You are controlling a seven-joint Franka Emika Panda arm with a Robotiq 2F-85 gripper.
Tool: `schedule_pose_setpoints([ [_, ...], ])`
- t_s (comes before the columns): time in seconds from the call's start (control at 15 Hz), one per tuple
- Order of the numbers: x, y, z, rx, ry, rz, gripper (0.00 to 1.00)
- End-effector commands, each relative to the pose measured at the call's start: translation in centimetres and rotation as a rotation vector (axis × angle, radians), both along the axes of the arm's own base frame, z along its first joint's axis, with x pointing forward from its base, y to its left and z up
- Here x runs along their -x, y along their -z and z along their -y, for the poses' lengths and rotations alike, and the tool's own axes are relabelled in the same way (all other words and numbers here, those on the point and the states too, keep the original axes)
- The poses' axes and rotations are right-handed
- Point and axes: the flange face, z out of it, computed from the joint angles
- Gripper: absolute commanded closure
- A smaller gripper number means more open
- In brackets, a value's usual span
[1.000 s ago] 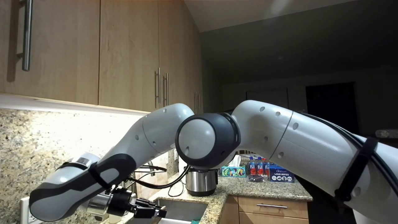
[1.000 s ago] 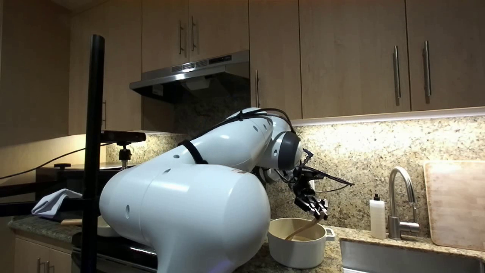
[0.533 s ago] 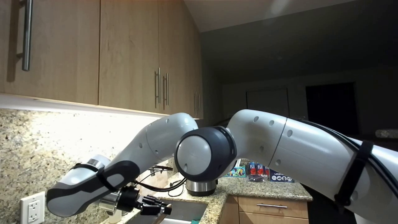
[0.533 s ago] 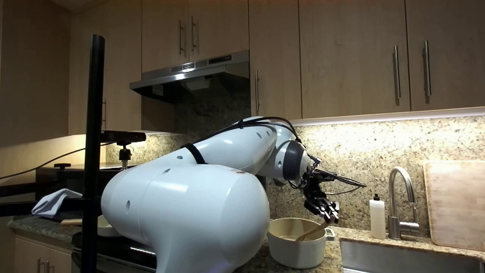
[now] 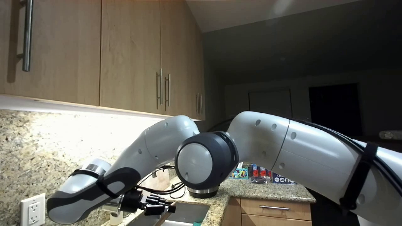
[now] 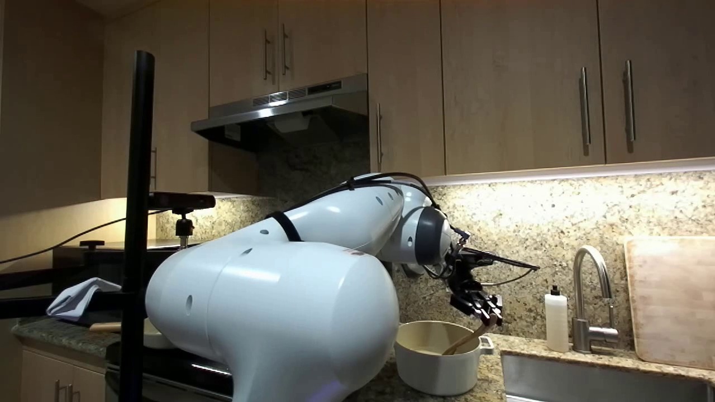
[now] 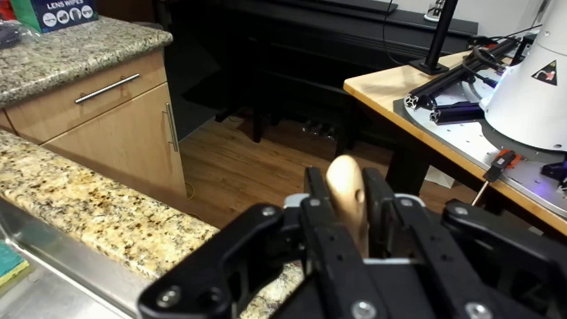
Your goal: Use the wooden spoon to stir the contents in the white pot
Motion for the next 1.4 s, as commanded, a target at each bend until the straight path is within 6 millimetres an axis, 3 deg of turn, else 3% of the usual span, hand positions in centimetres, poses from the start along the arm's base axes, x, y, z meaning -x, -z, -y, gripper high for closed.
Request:
schedule_pose_setpoints([
  [0.0,1.0,0.7,-1.3,0.071,-0.028,-0.033,0.91],
  [0.47,2.6,2.4,-4.4,0.109,-0.087,-0.054,0.91],
  [0.87,2.6,-0.2,-7.2,0.046,-0.127,0.023,0.91],
  [1.33,0.9,-3.5,-5.2,0.148,-0.15,0.103,0.91],
])
